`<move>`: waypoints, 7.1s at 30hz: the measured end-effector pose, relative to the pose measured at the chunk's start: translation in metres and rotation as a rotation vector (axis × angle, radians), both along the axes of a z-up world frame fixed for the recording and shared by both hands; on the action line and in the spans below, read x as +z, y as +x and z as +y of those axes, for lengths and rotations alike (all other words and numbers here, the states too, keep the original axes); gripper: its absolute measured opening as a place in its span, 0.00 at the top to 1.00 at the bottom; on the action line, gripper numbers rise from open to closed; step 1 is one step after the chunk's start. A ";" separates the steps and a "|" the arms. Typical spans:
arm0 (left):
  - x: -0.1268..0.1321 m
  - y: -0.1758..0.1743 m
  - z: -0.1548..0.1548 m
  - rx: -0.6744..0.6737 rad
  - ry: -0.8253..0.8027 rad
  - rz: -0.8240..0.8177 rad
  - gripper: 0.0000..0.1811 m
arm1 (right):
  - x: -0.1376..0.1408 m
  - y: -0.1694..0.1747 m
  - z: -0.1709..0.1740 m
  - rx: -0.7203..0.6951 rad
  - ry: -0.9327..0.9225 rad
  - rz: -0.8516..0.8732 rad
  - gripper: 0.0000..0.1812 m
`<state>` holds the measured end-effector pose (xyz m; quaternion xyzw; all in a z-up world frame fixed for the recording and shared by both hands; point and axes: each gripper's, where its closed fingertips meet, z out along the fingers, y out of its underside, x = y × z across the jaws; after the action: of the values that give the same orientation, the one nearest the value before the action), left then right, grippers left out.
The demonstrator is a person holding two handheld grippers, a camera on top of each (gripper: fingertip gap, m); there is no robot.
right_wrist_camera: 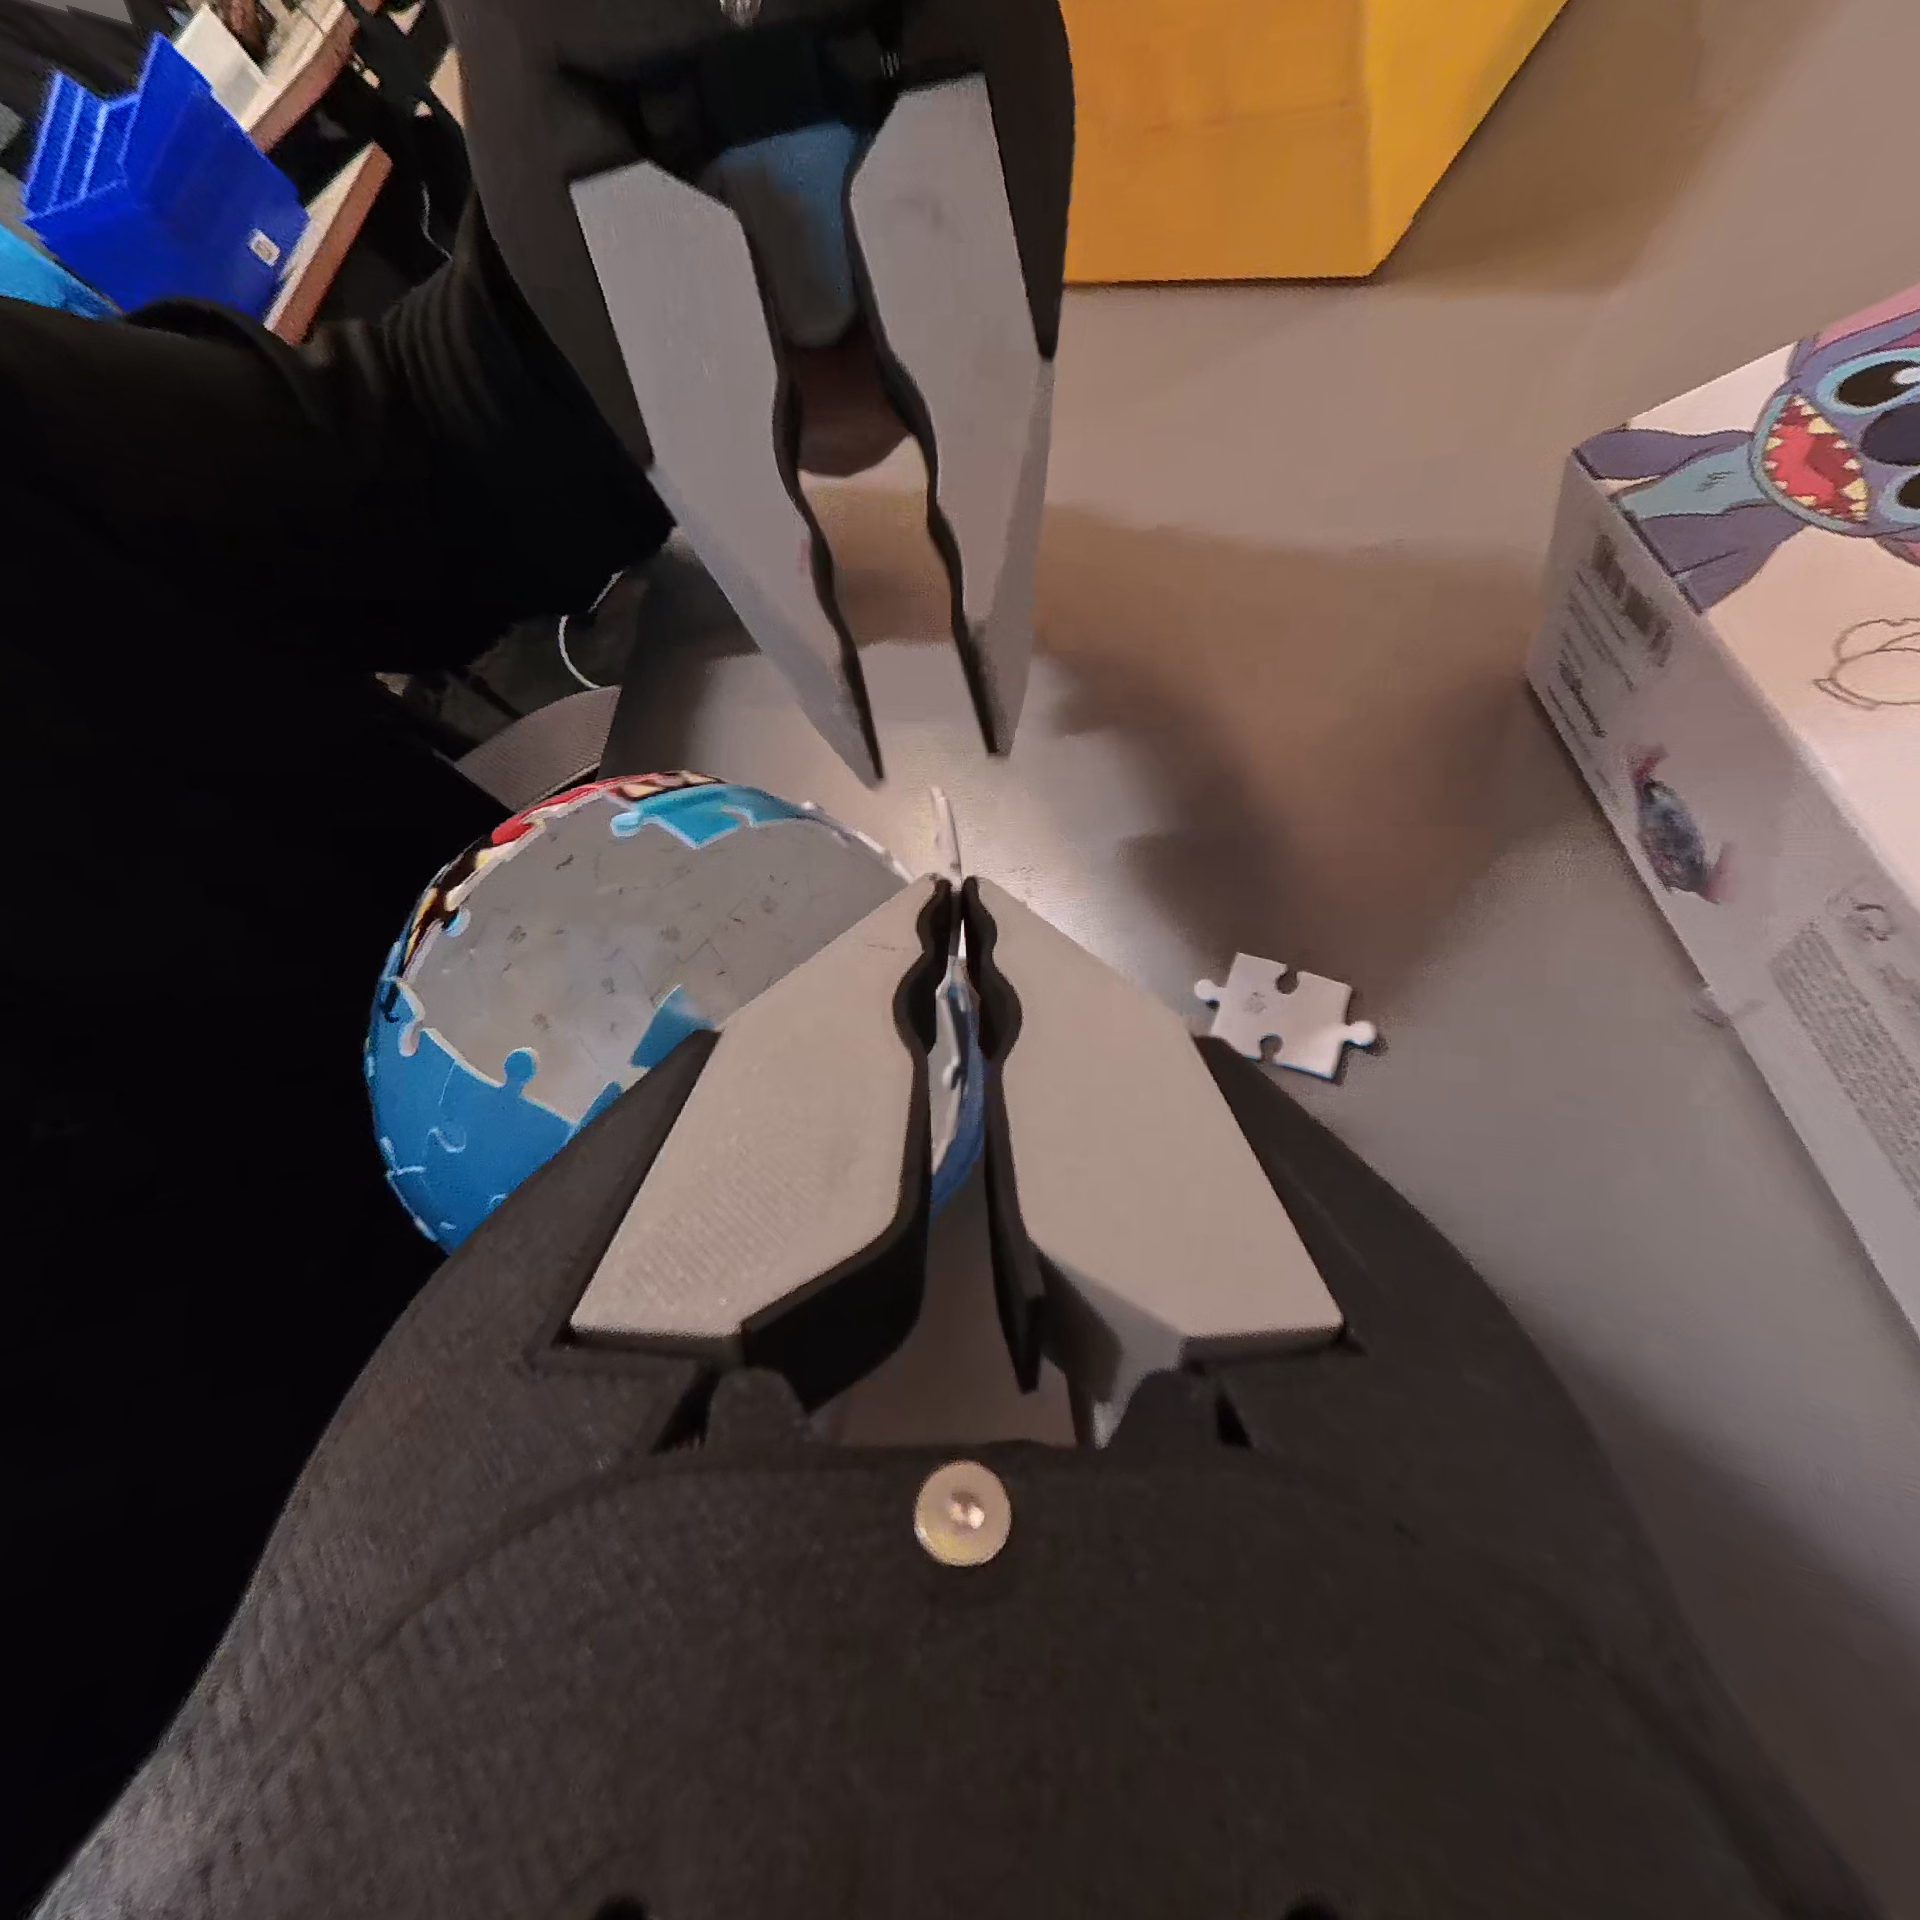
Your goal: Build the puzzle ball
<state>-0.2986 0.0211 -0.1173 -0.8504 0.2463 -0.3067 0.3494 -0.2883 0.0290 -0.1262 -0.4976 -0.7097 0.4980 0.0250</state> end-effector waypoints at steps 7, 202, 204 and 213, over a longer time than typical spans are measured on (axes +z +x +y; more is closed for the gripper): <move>0.005 -0.010 -0.044 -0.067 0.006 -0.074 0.63 | -0.011 0.005 -0.015 0.093 0.139 -0.004 1.00; -0.035 0.022 -0.017 -0.161 -0.193 0.229 0.97 | -0.040 0.017 -0.013 0.264 0.246 -0.166 1.00; -0.036 0.023 -0.018 -0.164 -0.195 0.228 0.97 | -0.041 0.018 -0.014 0.263 0.247 -0.174 1.00; -0.036 0.022 -0.018 -0.159 -0.192 0.226 0.97 | -0.041 0.017 -0.014 0.245 0.253 -0.172 1.00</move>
<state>-0.2763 0.0030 -0.1532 -0.8868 0.3203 -0.2578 0.2110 -0.2713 0.0148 -0.1670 -0.4413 -0.8213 0.3599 -0.0342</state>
